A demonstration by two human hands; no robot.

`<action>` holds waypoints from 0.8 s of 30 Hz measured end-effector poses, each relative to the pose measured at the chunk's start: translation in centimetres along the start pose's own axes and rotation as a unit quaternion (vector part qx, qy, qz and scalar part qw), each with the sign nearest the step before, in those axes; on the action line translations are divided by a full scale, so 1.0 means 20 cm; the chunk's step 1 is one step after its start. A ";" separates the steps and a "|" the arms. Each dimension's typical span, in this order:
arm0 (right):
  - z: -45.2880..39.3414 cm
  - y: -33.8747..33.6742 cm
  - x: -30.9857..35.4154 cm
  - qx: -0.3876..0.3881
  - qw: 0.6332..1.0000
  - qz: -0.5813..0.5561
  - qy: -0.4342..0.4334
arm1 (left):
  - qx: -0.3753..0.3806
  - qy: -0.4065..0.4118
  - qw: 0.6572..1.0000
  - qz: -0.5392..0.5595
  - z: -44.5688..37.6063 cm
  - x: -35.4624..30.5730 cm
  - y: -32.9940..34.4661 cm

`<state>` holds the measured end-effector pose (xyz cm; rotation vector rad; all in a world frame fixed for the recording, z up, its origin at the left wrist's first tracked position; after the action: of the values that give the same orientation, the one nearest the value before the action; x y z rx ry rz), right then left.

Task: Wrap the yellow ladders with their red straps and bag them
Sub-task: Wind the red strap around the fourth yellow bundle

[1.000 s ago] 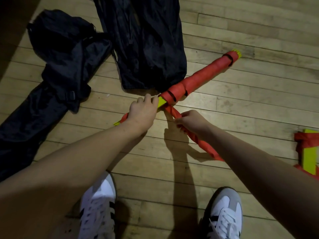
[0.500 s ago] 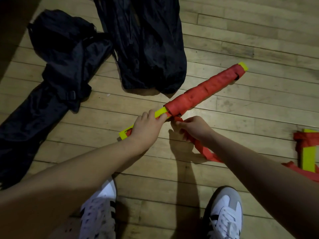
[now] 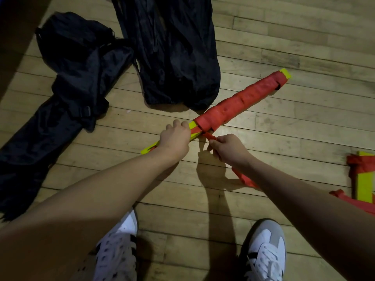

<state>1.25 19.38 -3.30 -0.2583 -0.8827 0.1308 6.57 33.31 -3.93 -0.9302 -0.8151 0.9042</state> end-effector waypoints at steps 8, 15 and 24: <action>-0.01 0.01 0.05 -0.001 0.996 -0.092 0.015 | -0.077 -0.005 0.992 -0.096 -0.05 -0.01 -0.04; 0.02 0.03 0.01 -0.021 0.980 -0.184 0.069 | -0.153 0.081 0.974 -0.145 0.03 -0.05 0.02; 0.01 0.00 -0.06 -0.080 0.964 -0.236 0.086 | -0.139 0.113 0.981 -0.070 0.13 -0.08 0.06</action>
<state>0.37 19.23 -4.01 -0.2000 -0.7603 -0.4040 3.22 32.98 -4.36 -1.1794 -0.8107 0.5568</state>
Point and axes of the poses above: each hand's wrist, its own z-axis away from the middle knuckle, its own y-axis out of the palm, x = y × z, the point moved 3 cm from there along -z, towards the middle knuckle, and after that the axes turned 15 degrees about -z, right-handed, at the moved point
